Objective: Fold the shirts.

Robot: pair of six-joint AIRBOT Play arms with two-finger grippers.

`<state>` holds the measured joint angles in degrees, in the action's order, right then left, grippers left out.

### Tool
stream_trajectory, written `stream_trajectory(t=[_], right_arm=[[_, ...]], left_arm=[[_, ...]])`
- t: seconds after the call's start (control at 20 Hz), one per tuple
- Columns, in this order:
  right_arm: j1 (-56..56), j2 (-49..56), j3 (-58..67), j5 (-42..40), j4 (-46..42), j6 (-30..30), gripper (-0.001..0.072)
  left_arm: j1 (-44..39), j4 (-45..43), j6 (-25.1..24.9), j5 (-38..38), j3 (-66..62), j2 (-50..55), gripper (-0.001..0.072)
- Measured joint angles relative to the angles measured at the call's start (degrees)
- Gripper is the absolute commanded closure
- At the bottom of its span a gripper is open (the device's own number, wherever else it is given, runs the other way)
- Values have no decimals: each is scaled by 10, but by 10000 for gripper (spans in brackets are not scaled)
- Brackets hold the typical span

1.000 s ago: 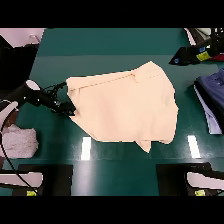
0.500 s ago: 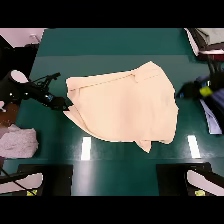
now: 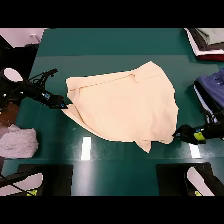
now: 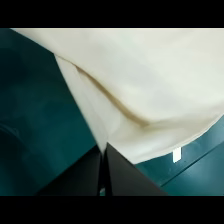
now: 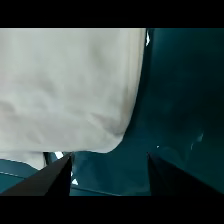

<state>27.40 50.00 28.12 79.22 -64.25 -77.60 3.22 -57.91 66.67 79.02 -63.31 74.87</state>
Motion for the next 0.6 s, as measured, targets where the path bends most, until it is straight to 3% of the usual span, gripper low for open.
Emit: stream_trajectory(t=[0.35,0.4,0.45,0.55,0.6], right_arm=[[-57,65,16,-33,13,6,268],[-65,79,23,-35,13,6,358],[-74,92,31,-35,14,7,494],[-90,111,44,-33,12,7,647],[-97,116,50,-30,7,7,689]], left_arm=[[0,1,7,2,0,-1,684],[0,1,8,4,0,-1,684],[0,1,8,6,0,-1,684],[0,1,9,10,0,-1,684],[0,1,9,12,0,-1,685]])
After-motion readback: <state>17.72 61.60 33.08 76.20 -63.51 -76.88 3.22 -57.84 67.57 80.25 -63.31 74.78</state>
